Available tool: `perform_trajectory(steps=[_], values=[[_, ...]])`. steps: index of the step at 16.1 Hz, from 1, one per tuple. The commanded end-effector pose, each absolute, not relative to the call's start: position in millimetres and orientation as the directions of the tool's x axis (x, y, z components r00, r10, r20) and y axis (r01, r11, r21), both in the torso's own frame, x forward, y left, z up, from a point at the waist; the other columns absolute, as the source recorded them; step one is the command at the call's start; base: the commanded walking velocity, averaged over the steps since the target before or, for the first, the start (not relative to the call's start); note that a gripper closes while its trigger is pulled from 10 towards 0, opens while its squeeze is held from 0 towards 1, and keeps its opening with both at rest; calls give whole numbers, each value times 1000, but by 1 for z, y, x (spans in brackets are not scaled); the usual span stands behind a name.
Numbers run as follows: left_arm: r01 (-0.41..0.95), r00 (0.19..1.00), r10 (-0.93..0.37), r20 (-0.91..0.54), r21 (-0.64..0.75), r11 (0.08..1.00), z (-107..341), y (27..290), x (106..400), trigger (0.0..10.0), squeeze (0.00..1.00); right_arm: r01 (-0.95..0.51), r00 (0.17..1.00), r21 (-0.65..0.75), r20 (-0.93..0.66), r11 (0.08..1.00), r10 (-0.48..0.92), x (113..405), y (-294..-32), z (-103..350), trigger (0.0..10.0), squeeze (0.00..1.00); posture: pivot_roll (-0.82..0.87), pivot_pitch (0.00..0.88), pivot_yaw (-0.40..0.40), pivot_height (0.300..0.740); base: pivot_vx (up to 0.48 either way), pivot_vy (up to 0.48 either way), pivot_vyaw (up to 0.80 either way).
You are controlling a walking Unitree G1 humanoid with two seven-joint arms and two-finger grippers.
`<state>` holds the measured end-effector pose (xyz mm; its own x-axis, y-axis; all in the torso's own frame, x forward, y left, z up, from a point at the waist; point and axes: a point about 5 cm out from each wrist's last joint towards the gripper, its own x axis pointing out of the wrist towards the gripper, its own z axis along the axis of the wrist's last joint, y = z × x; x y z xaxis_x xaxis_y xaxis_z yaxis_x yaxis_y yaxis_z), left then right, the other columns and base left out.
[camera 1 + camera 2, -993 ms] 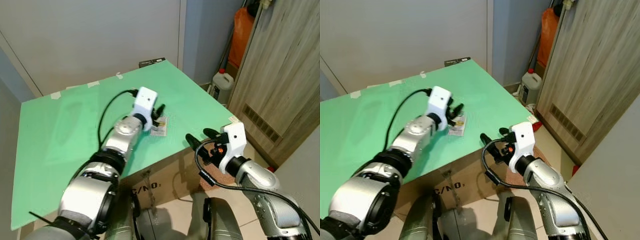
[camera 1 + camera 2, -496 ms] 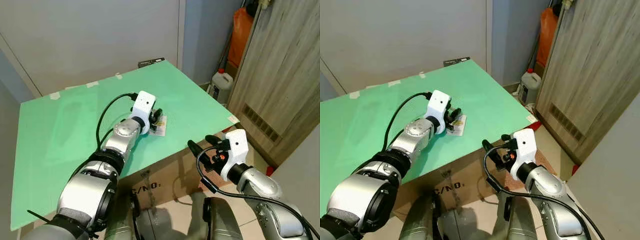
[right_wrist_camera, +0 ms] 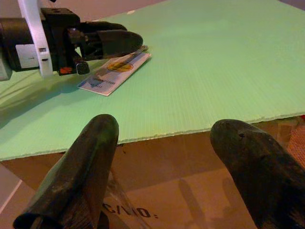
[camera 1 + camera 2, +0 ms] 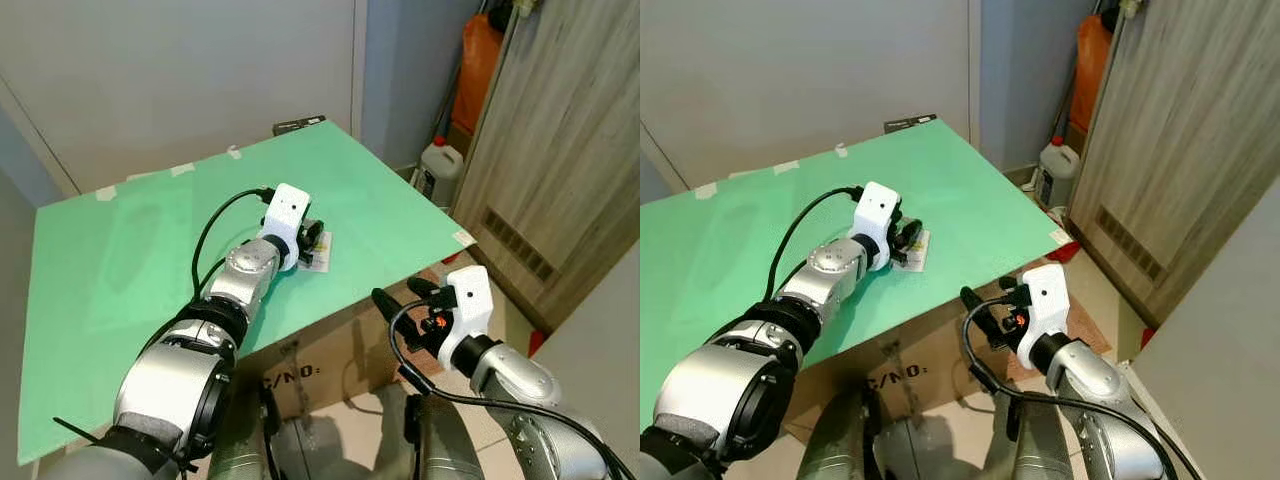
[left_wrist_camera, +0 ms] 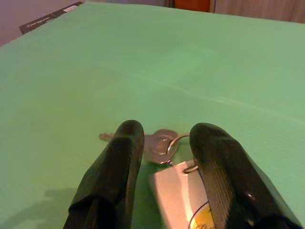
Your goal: Hang keys on a hook
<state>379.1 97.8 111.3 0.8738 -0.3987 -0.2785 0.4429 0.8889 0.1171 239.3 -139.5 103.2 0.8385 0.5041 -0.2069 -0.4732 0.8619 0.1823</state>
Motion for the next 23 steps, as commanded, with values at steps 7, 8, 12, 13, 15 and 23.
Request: perform_trajectory(steps=[7,8,12,13,15,23], values=[[486,857,-435,-277,154,860,117,91,381,10000,0,-477,840,182,-192,860,507,238,-135,108,10000,0,-214,0,106,574,0,0,0],[482,851,-425,-308,135,866,112,92,379,10000,0,-478,839,183,-193,859,508,238,-134,108,10000,0,-214,0,106,574,0,0,0],[469,842,-426,-332,60,881,107,92,378,10000,0,-474,840,183,-198,861,505,237,-136,108,10000,0,-220,0,106,574,0,0,0],[460,843,-419,-336,48,887,107,92,378,10000,0,-473,841,183,-199,862,503,237,-136,108,10000,0,-222,0,106,574,0,0,0],[446,844,-413,-342,21,895,106,93,378,10000,0,-470,842,181,-202,864,501,237,-137,108,10000,0,-222,0,106,574,0,0,0],[393,845,-350,-404,27,919,103,105,379,0,0,-467,843,181,-206,866,498,237,-138,108,10000,0,-220,0,103,574,0,0,0]])
